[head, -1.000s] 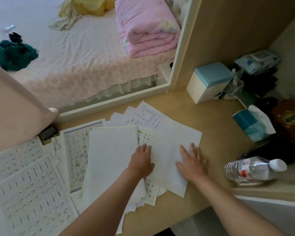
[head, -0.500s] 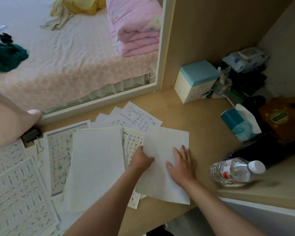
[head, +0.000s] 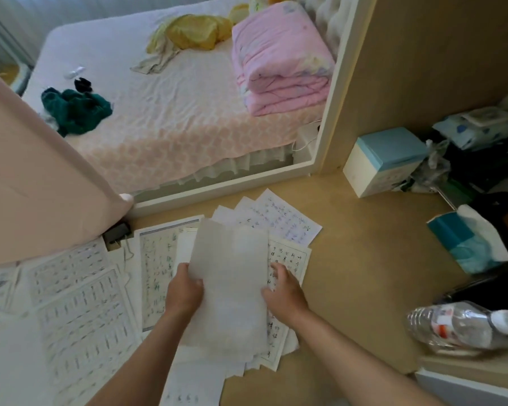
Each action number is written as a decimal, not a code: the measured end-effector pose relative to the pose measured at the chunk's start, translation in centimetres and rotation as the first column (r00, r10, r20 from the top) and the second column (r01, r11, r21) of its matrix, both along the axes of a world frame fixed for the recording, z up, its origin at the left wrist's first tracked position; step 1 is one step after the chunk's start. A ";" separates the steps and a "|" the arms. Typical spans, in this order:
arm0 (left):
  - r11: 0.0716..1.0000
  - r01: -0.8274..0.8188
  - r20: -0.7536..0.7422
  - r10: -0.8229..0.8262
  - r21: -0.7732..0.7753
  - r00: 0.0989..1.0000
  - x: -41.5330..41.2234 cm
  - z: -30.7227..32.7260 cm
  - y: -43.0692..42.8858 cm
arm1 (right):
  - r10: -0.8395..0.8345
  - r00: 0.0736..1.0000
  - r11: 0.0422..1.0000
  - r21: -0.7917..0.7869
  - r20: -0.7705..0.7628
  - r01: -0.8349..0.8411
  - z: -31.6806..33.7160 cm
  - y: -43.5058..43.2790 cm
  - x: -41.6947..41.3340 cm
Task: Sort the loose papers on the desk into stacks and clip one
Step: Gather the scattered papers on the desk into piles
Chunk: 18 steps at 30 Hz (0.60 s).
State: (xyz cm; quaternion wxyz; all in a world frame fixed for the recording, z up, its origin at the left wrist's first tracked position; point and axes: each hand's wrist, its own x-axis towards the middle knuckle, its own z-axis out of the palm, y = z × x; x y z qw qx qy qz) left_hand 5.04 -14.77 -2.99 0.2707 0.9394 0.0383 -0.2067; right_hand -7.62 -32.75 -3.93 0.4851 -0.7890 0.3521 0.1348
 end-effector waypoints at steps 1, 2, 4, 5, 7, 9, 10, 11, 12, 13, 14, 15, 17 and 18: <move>0.999 -0.011 0.018 0.011 0.040 1.000 0.5 -0.3 1.2 | 0.000 1.000 0.999 0.038 -0.018 0.001 -0.1 1.1 1.0; 0.996 -0.019 0.025 0.017 0.085 1.000 1.0 -0.8 2.4 | -0.028 0.999 0.998 0.056 -0.045 0.030 -0.1 2.2 2.0; 0.984 -0.002 -0.009 0.004 0.181 1.000 1.7 -1.7 4.3 | -0.186 0.978 0.980 0.059 -0.094 0.192 -0.2 3.9 3.8; 0.980 0.011 -0.036 -0.004 0.197 0.999 2.1 -2.3 5.1 | -0.296 0.949 0.950 0.070 -0.109 0.305 -0.2 4.6 4.6; 0.992 0.014 -0.069 -0.005 0.126 0.998 2.7 -3.1 6.0 | -0.465 0.875 0.871 0.108 -0.131 0.479 -0.2 5.5 6.0; 0.999 -0.026 -0.081 0.024 -0.020 0.996 3.2 -3.7 6.4 | -0.540 0.828 0.820 0.129 -0.150 0.558 -0.6 6.0 7.0; 0.996 -0.050 -0.106 0.042 -0.078 0.993 3.3 -3.6 6.5 | -0.562 0.810 0.798 0.146 -0.166 0.584 -0.8 6.1 7.3; 0.991 -0.064 -0.133 0.048 -0.121 0.990 3.3 -3.6 6.5 | -0.569 0.800 0.785 0.165 -0.189 0.597 -1.0 6.1 7.5; 0.988 -0.073 -0.167 0.050 -0.137 0.985 3.4 -3.6 6.5 | -0.559 0.799 0.788 0.158 -0.223 0.595 -1.1 6.1 7.6; 0.986 -0.073 -0.195 0.043 -0.148 0.980 3.4 -3.7 6.6 | -0.537 0.806 0.809 0.121 -0.250 0.576 -1.3 6.0 7.6; 0.988 -0.058 -0.213 0.026 -0.143 0.977 3.3 -3.7 6.5 | -0.502 0.817 0.842 0.057 -0.283 0.537 -1.4 5.9 7.6; 0.990 -0.032 -0.221 0.002 -0.134 0.975 3.4 -4.0 6.5 | -0.463 0.831 0.875 -0.008 -0.310 0.484 -1.5 5.7 7.6; 0.994 0.012 -0.231 -0.038 -0.112 0.972 3.3 -3.9 6.4 | -0.416 0.852 0.908 -0.086 -0.318 0.411 -1.6 5.6 7.6; 0.994 0.035 -0.234 -0.058 -0.102 0.970 3.3 -3.8 6.4 | -0.410 0.864 0.910 -0.073 -0.293 0.407 -1.4 5.7 7.5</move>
